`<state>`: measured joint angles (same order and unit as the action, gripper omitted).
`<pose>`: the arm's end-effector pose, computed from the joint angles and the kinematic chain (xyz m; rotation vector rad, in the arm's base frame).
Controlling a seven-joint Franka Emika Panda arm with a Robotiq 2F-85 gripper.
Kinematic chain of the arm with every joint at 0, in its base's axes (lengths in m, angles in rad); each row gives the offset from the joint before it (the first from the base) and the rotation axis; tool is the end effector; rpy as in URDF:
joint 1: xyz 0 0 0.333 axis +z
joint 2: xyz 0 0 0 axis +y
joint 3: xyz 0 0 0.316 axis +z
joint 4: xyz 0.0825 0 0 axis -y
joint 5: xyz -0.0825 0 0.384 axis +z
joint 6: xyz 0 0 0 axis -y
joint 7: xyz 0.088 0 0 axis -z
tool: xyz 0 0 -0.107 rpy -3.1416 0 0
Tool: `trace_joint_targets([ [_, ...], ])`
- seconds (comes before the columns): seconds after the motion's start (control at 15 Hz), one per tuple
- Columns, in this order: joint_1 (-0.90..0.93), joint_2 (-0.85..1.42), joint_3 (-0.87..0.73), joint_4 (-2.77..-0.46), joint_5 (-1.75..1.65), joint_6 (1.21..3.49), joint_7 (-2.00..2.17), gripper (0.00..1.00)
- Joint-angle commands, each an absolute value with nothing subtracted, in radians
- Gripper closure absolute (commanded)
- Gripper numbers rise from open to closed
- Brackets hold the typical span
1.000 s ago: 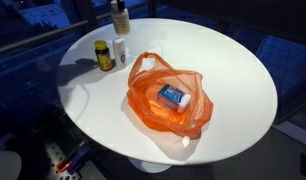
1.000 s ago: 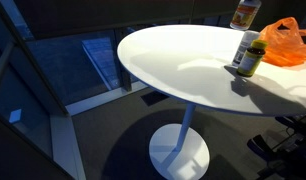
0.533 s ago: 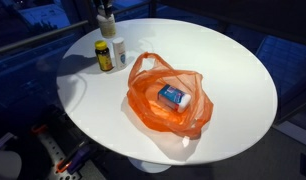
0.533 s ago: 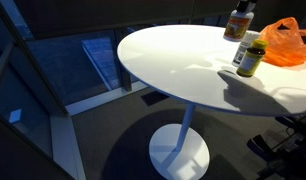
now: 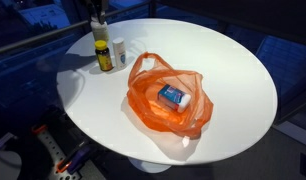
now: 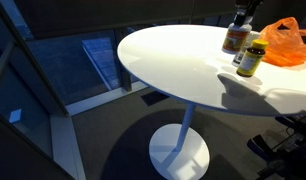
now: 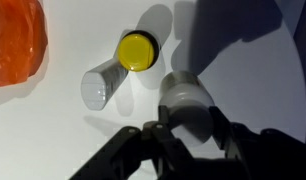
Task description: Remove the white and orange container from the orange plastic bag and put it on the table
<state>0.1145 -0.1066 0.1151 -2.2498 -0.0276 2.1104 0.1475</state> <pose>0.4874 0.1132 0.4072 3.0964 0.1485 -0.0408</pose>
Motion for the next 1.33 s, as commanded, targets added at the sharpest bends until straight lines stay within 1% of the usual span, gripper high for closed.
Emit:
trace_joint_targets([
  [0.0,0.112,-0.106,0.118,-2.248,-0.027,2.108,0.147,0.56],
  [0.07,0.112,-0.106,0.118,-2.248,-0.027,2.108,0.146,0.56],
  [0.13,0.112,-0.106,0.118,-2.248,-0.027,2.108,0.146,0.81],
  [1.27,0.156,-0.054,0.165,-2.359,-0.034,2.298,0.149,0.81],
])
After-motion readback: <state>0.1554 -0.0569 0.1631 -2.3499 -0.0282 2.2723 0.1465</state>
